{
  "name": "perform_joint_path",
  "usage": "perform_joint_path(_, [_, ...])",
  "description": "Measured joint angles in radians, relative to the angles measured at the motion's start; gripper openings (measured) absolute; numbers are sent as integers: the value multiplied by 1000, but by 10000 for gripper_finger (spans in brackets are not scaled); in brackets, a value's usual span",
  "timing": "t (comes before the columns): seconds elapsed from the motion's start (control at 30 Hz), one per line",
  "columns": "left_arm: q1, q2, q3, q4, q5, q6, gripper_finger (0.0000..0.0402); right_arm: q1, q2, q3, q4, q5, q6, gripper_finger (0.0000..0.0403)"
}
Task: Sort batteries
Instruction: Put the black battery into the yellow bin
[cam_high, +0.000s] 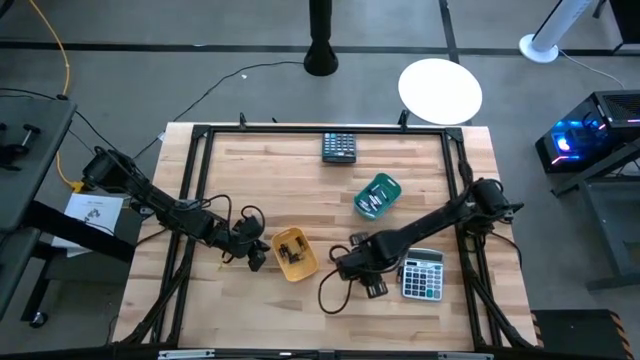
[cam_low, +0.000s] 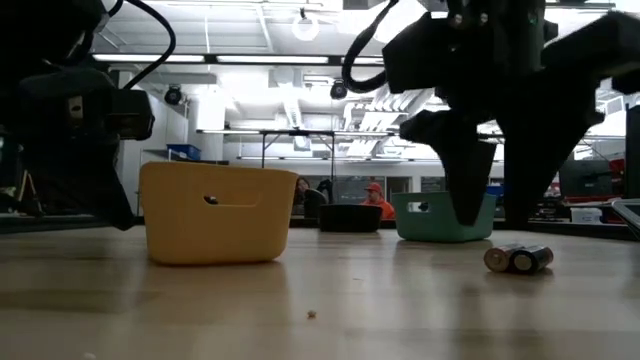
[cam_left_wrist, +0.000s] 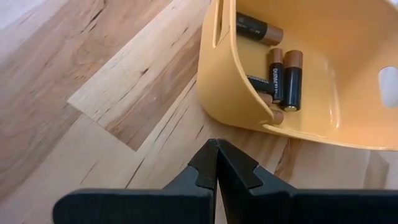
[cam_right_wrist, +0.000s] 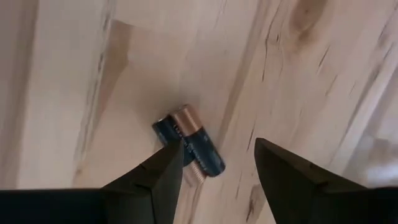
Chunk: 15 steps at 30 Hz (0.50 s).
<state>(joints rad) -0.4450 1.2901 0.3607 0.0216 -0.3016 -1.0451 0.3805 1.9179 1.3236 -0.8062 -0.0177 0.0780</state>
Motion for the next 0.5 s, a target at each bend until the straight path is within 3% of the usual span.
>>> perform_joint_path(0.5, [0,0,0,-2,-14,-25,0,0,80,2,44,25,-79,192])
